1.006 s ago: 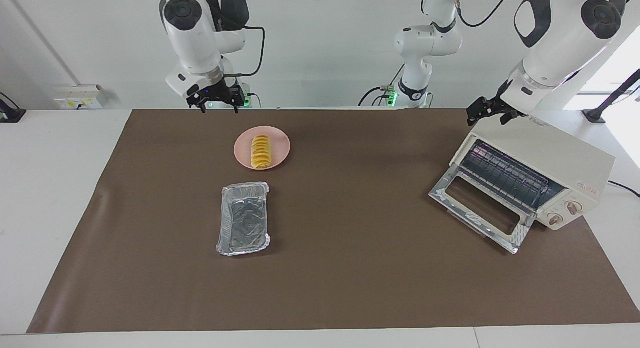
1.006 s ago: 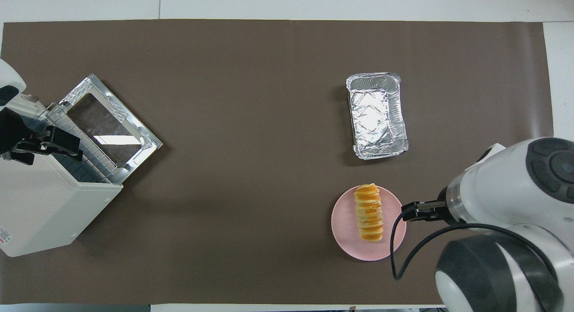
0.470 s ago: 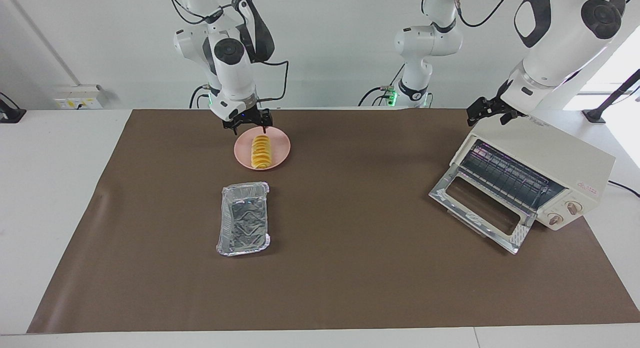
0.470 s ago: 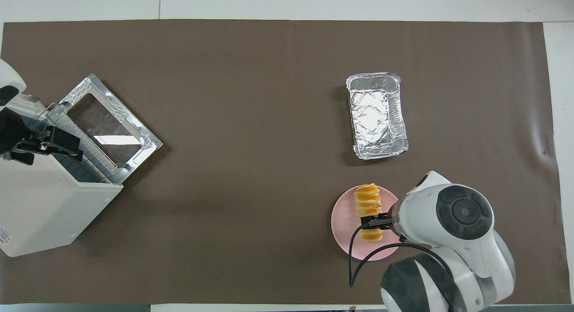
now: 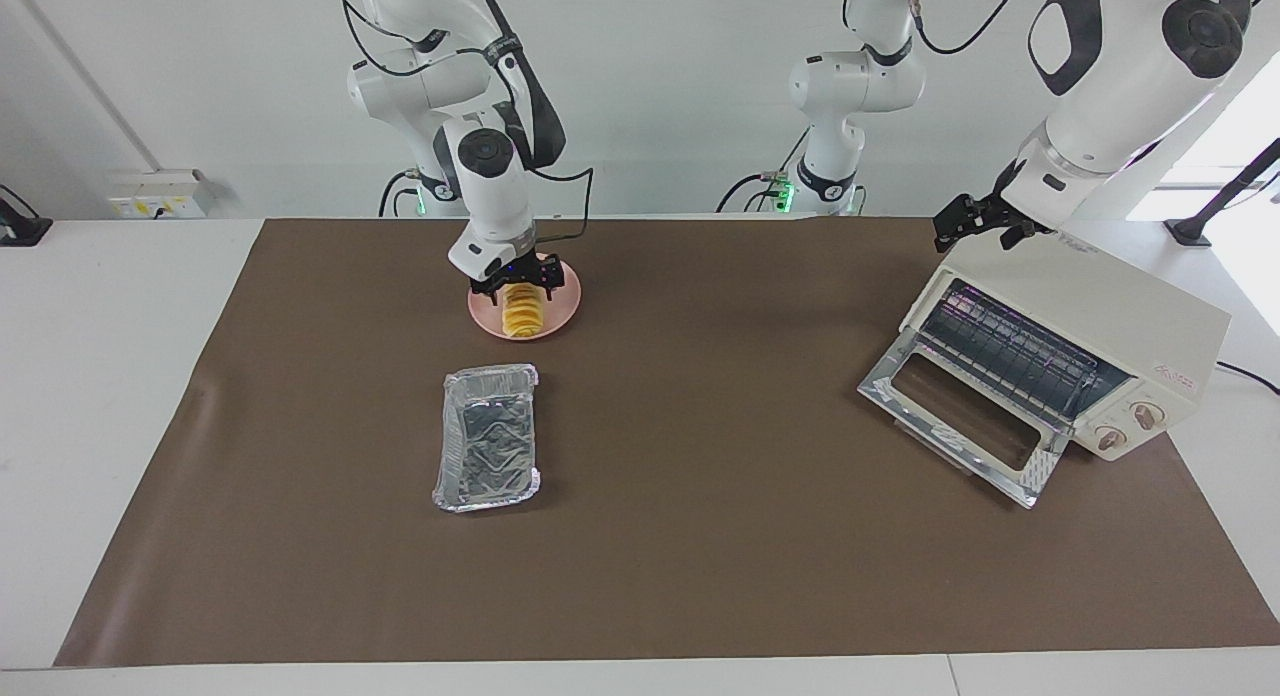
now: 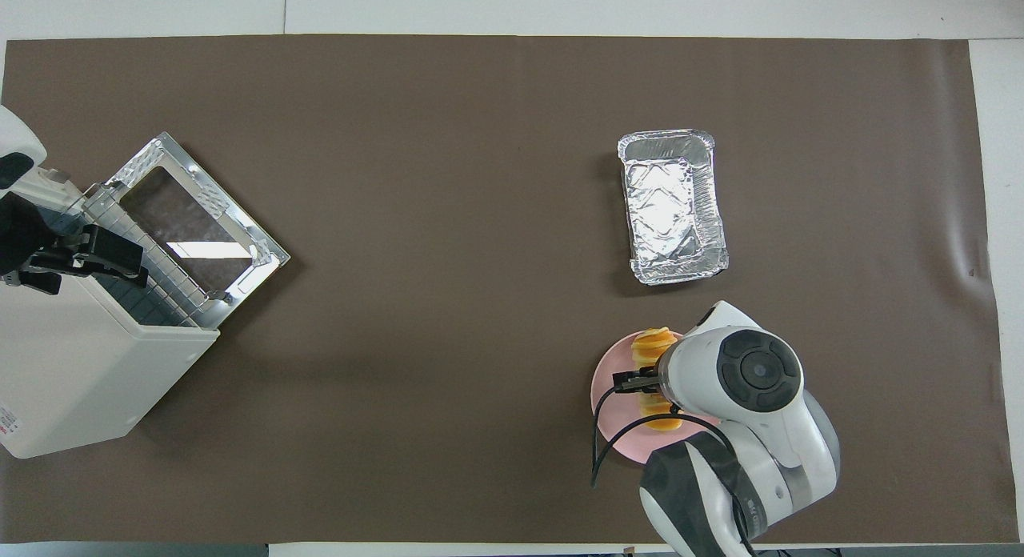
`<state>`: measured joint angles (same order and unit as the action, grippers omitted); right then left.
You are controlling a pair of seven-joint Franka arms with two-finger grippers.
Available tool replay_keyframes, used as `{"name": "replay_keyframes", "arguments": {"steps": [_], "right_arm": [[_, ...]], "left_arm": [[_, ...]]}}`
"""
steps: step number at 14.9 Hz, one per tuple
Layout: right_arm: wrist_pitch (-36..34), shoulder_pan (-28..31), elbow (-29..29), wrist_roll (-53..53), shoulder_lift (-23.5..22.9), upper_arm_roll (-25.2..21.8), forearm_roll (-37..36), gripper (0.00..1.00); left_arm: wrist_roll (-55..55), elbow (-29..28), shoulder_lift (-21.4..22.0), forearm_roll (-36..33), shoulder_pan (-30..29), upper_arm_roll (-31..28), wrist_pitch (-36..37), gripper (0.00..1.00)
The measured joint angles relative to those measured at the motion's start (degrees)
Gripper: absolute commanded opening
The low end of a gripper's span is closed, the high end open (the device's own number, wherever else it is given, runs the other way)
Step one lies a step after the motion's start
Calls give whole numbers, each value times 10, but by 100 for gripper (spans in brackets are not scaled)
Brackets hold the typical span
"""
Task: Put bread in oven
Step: 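Reach the right gripper to the pink plate and grasp the orange bread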
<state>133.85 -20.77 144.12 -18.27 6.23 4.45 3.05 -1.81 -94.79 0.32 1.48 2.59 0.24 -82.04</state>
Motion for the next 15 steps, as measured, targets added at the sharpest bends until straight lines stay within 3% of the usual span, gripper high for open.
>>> {"name": "replay_keyframes", "arguments": {"steps": [1, 2, 4, 5, 11, 15], "right_arm": [[15, 0, 0, 0, -7, 0, 0, 100], [25, 0, 0, 0, -12, 0, 0, 92], [29, 0, 0, 0, -18, 0, 0, 26], [30, 0, 0, 0, -19, 0, 0, 0], [28, 0, -3, 0, -19, -1, 0, 0], [-40, 0, -60, 0, -26, -1, 0, 0]], "left_arm": [[0, 0, 0, 0, 0, 0, 0, 100], [0, 0, 0, 0, 0, 0, 0, 100], [0, 0, 0, 0, 0, 0, 0, 100], [0, 0, 0, 0, 0, 0, 0, 100], [0, 0, 0, 0, 0, 0, 0, 100], [0, 0, 0, 0, 0, 0, 0, 100]]}}
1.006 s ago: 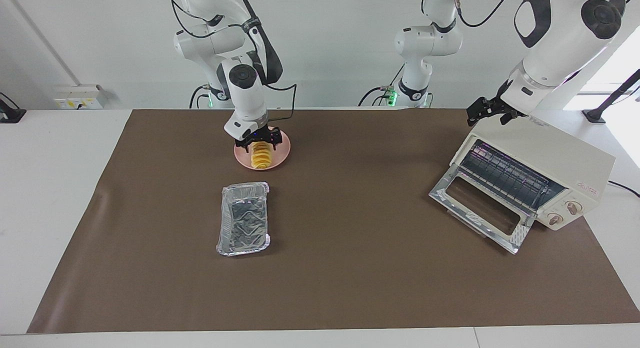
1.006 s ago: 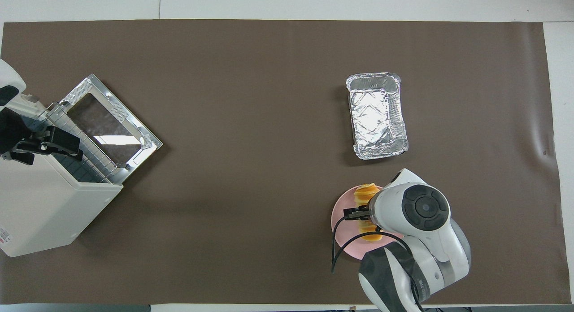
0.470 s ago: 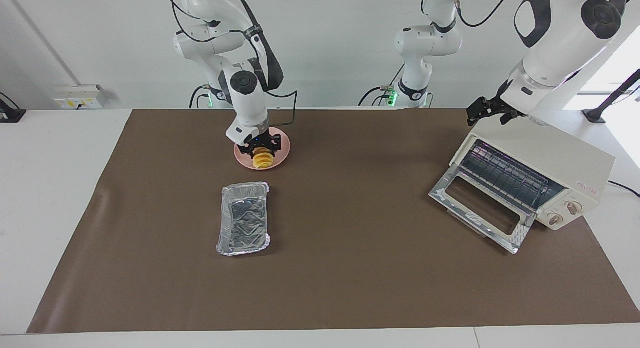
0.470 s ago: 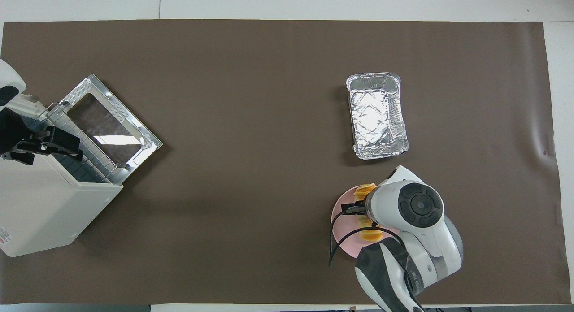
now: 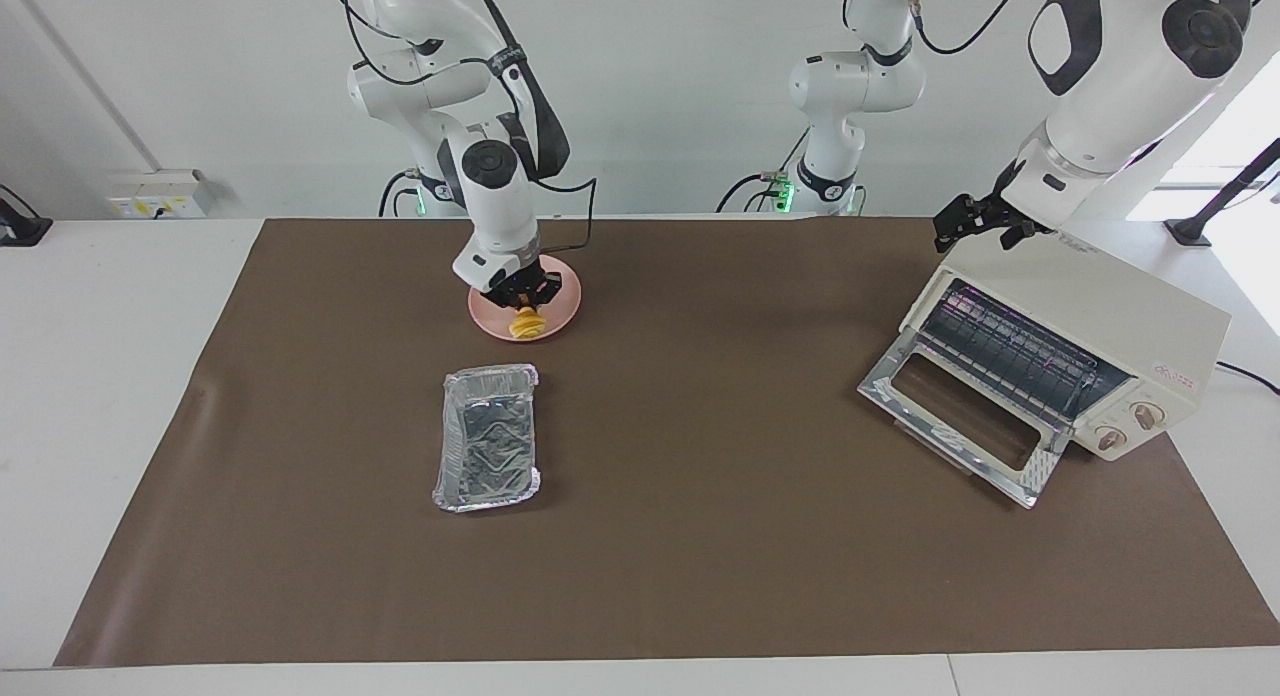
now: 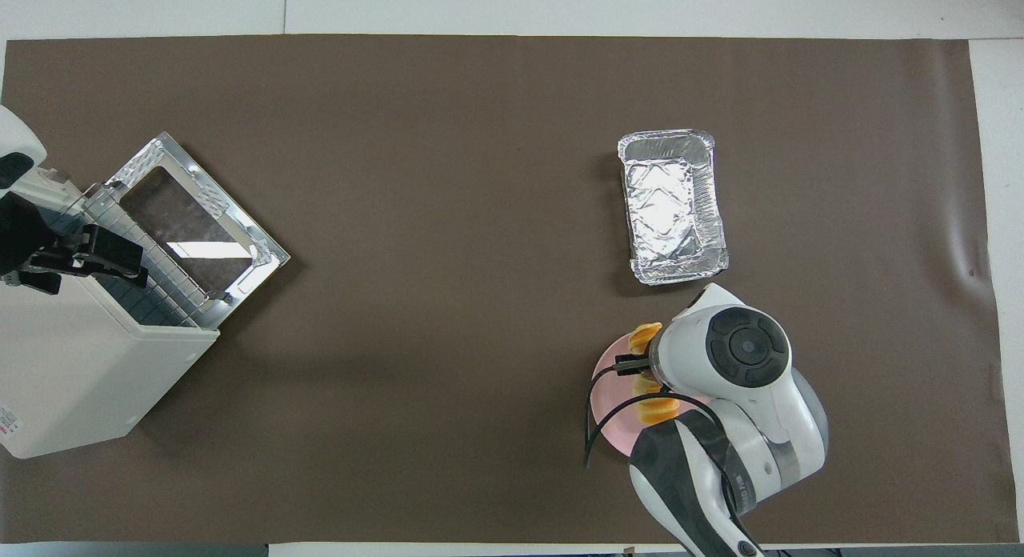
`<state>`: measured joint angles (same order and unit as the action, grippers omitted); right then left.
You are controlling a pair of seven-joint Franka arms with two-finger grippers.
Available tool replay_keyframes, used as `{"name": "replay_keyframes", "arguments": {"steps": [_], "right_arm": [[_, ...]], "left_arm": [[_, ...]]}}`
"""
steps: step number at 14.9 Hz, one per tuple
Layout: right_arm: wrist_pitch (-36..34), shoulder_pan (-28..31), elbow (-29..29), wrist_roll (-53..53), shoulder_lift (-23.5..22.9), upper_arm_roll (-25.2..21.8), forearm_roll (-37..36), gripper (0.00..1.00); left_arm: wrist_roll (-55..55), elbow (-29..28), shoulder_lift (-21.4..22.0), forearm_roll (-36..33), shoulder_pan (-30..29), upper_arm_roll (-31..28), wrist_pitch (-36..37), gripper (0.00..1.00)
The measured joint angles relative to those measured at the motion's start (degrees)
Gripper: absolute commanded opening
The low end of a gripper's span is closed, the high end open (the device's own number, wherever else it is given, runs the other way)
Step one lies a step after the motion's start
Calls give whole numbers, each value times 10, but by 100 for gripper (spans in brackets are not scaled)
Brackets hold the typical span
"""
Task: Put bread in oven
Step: 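Reach the right gripper to the pink plate and grasp the orange bread, then lift the bread with the right gripper and carry it over the foil tray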
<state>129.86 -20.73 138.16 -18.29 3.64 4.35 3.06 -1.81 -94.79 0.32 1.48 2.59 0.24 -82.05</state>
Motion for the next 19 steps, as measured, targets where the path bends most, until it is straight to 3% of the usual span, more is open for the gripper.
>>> {"name": "replay_keyframes", "arguments": {"steps": [6, 12, 19], "right_arm": [[-166, 32, -163, 0, -11, -6, 0, 0], [-170, 136, -260, 128, -74, -11, 0, 0], [-175, 144, -380, 158, -188, -9, -1, 0]], "left_arm": [[0, 0, 0, 0, 0, 0, 0, 100], [0, 0, 0, 0, 0, 0, 0, 100], [0, 0, 0, 0, 0, 0, 0, 100]]}}
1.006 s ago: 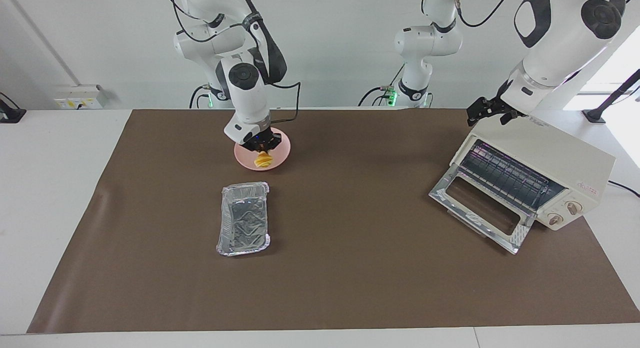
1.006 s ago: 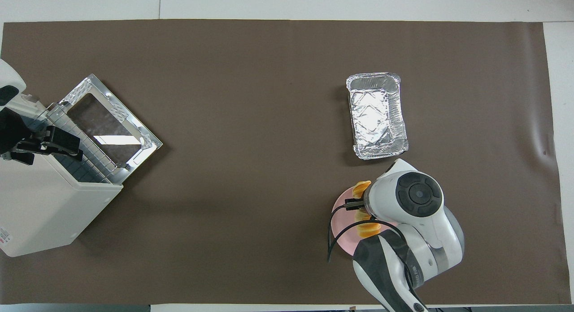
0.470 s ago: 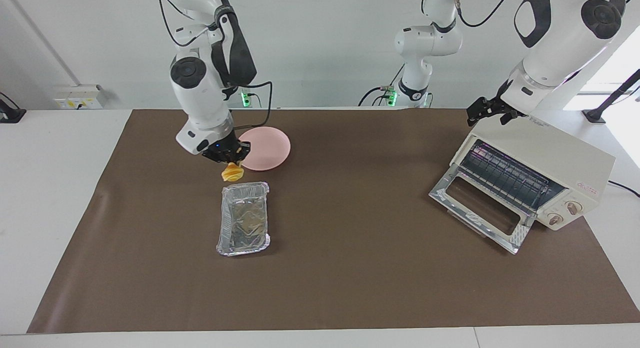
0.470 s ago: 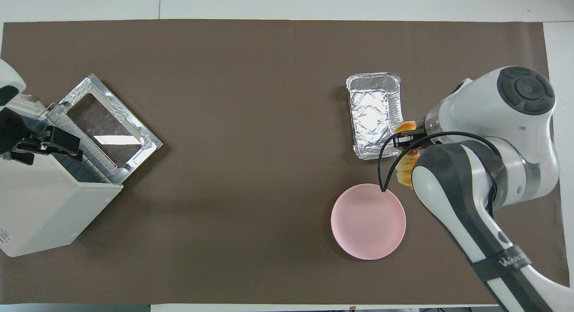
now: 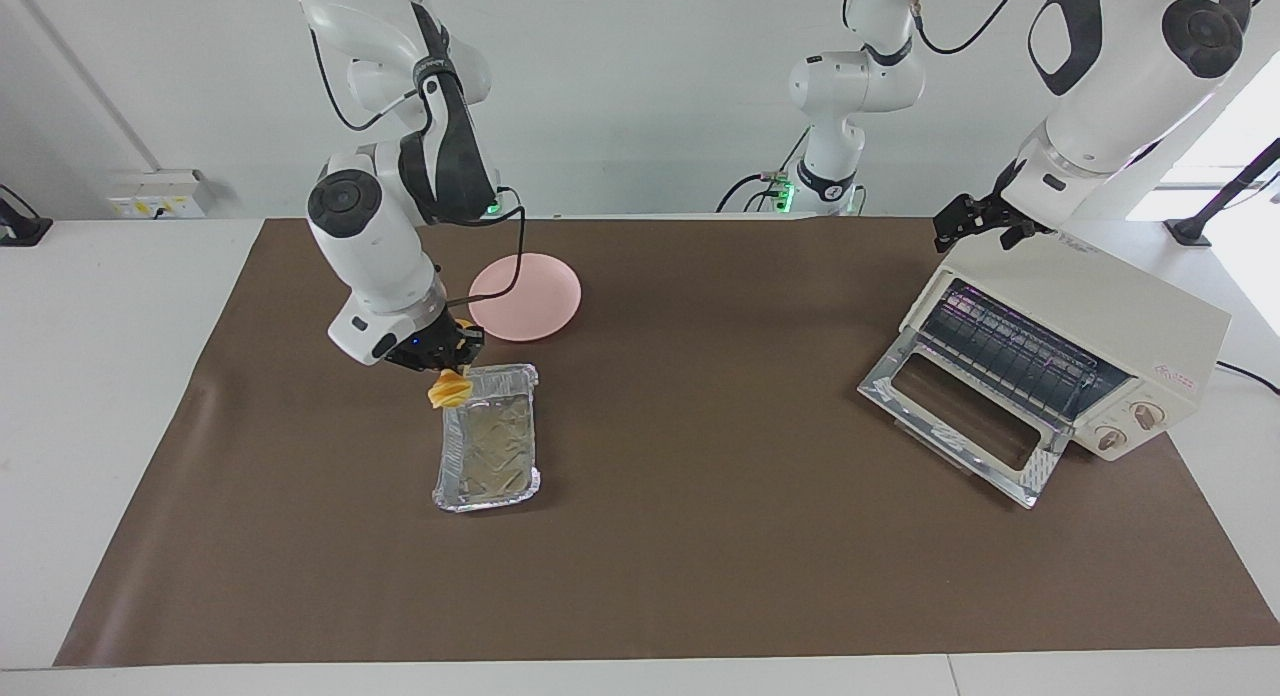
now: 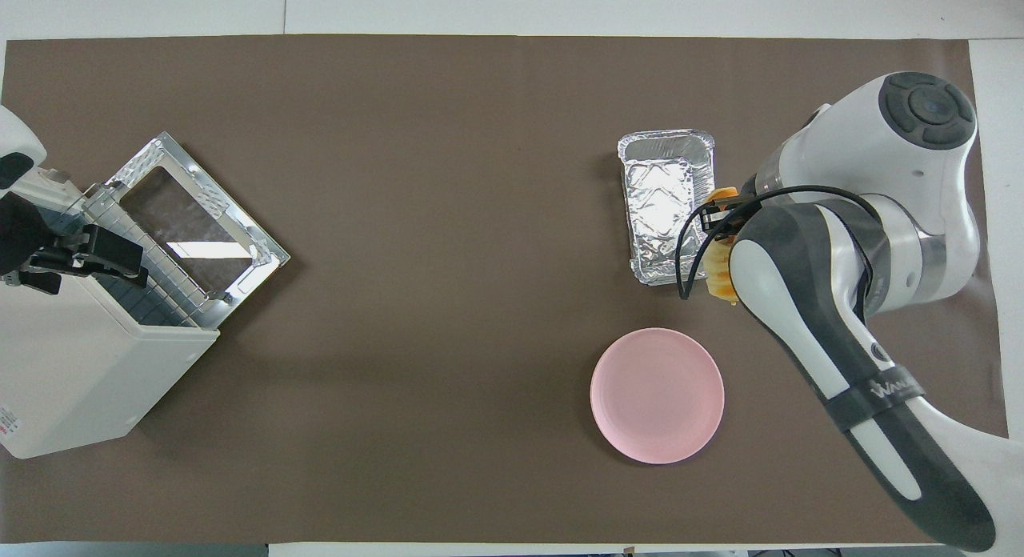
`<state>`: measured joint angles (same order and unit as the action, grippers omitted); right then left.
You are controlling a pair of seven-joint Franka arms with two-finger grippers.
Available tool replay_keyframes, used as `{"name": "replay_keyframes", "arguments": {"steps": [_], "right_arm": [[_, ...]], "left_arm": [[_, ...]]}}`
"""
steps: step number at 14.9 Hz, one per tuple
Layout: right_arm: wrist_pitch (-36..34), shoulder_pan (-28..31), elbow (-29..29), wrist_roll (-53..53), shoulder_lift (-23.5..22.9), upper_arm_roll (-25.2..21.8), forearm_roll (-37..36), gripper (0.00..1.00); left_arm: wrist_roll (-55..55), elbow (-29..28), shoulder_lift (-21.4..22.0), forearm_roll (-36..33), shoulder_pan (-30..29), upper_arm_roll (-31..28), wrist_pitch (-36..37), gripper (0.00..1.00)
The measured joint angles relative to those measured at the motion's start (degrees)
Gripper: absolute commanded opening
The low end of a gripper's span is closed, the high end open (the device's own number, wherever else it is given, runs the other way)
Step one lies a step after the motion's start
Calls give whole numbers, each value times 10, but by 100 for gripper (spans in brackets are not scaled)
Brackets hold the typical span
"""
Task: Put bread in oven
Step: 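Lift the bread with the right gripper and carry it over the foil tray, then lower the bread into the foil tray and open the right gripper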
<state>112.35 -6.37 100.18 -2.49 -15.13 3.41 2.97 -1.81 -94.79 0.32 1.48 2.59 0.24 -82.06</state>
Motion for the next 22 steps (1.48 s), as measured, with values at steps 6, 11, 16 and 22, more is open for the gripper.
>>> {"name": "replay_keyframes", "arguments": {"steps": [6, 11, 16, 22], "right_arm": [[-22, 0, -121, 3, -121, 0, 0, 0], [-22, -7, -152, 3, -156, 2, 16, 0], [-12, -21, -152, 3, -158, 3, 19, 0], [21, -25, -126, -4, -162, 3, 19, 100]], "left_arm": [[0, 0, 0, 0, 0, 0, 0, 100], [0, 0, 0, 0, 0, 0, 0, 100], [0, 0, 0, 0, 0, 0, 0, 100], [0, 0, 0, 0, 0, 0, 0, 100]]}}
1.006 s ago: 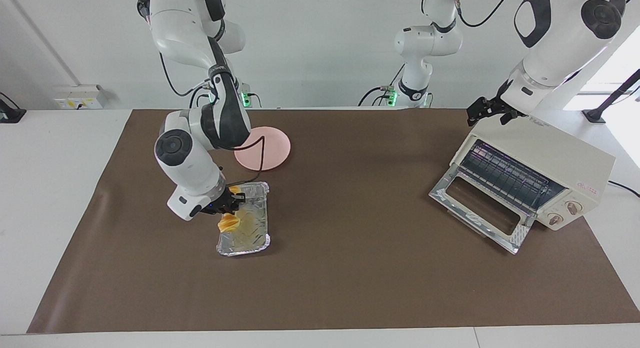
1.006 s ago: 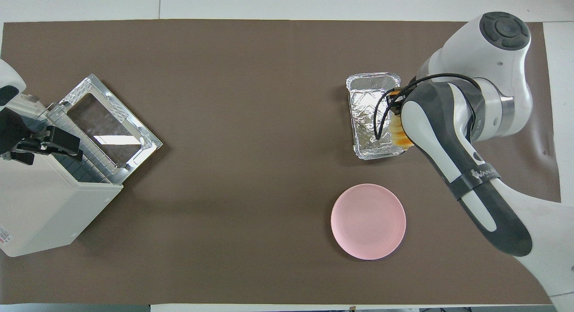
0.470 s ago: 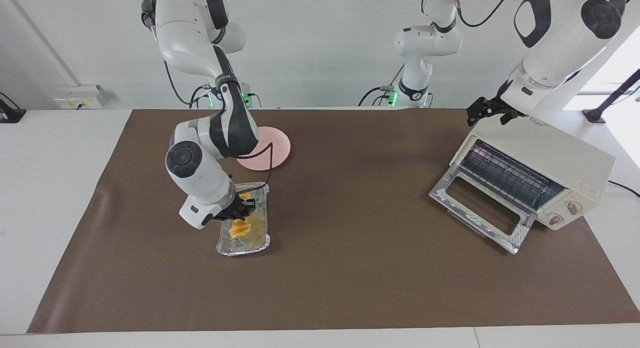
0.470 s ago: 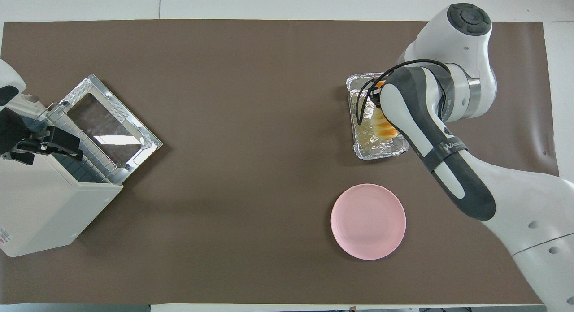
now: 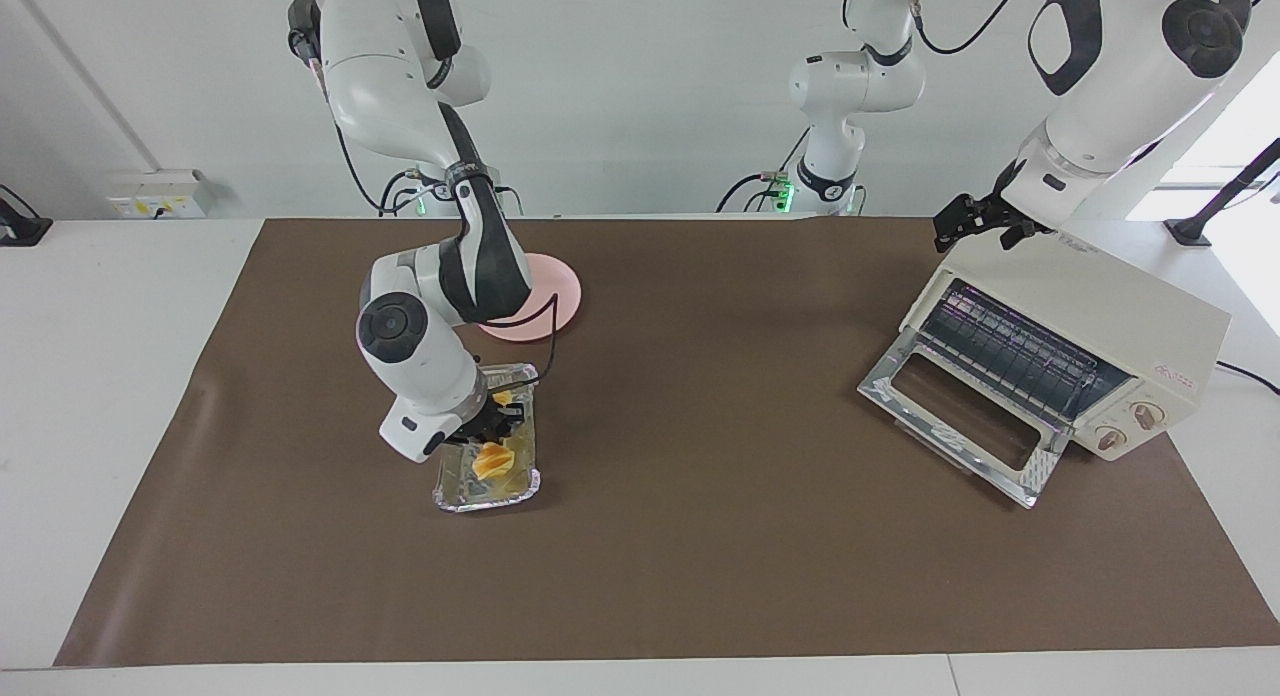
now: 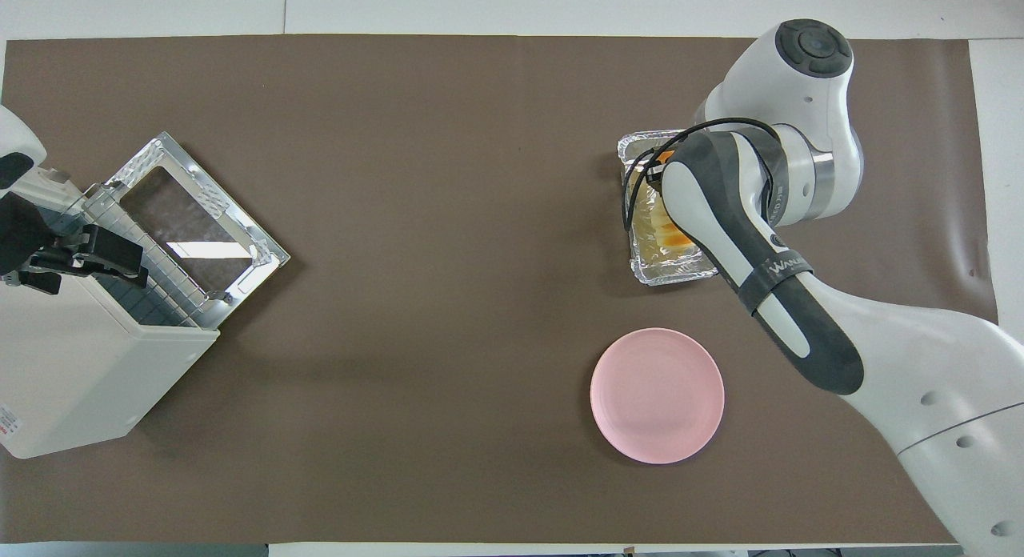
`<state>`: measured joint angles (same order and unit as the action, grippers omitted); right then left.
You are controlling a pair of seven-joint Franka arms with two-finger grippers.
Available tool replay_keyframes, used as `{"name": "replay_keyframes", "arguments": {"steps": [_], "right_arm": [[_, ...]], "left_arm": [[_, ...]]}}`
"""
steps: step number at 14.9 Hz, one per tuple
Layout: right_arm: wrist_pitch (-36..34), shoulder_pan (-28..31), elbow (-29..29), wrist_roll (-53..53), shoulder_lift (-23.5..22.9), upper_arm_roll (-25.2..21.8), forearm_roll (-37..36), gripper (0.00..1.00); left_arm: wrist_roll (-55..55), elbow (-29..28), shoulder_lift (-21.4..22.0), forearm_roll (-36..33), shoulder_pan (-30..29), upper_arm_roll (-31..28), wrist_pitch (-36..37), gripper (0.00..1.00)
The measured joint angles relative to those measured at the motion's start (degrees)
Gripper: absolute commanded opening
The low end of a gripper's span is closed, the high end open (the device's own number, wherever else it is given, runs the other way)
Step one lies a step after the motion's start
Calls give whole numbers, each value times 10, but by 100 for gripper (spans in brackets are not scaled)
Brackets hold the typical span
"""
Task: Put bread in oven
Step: 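Lower the bread into the foil tray and open the right gripper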
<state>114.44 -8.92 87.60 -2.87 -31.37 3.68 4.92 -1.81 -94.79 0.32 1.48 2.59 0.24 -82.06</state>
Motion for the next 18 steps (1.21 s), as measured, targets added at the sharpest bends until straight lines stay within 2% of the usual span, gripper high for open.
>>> {"name": "replay_keyframes", "arguments": {"steps": [8, 14, 18], "right_arm": [[-1, -6, -2, -24, 1, 0, 1, 100], [-95, 5, -49, -24, 22, -6, 2, 100], [-96, 23, -35, -21, 35, -10, -28, 100]], "left_arm": [[0, 0, 0, 0, 0, 0, 0, 100], [0, 0, 0, 0, 0, 0, 0, 100], [0, 0, 0, 0, 0, 0, 0, 100]]}}
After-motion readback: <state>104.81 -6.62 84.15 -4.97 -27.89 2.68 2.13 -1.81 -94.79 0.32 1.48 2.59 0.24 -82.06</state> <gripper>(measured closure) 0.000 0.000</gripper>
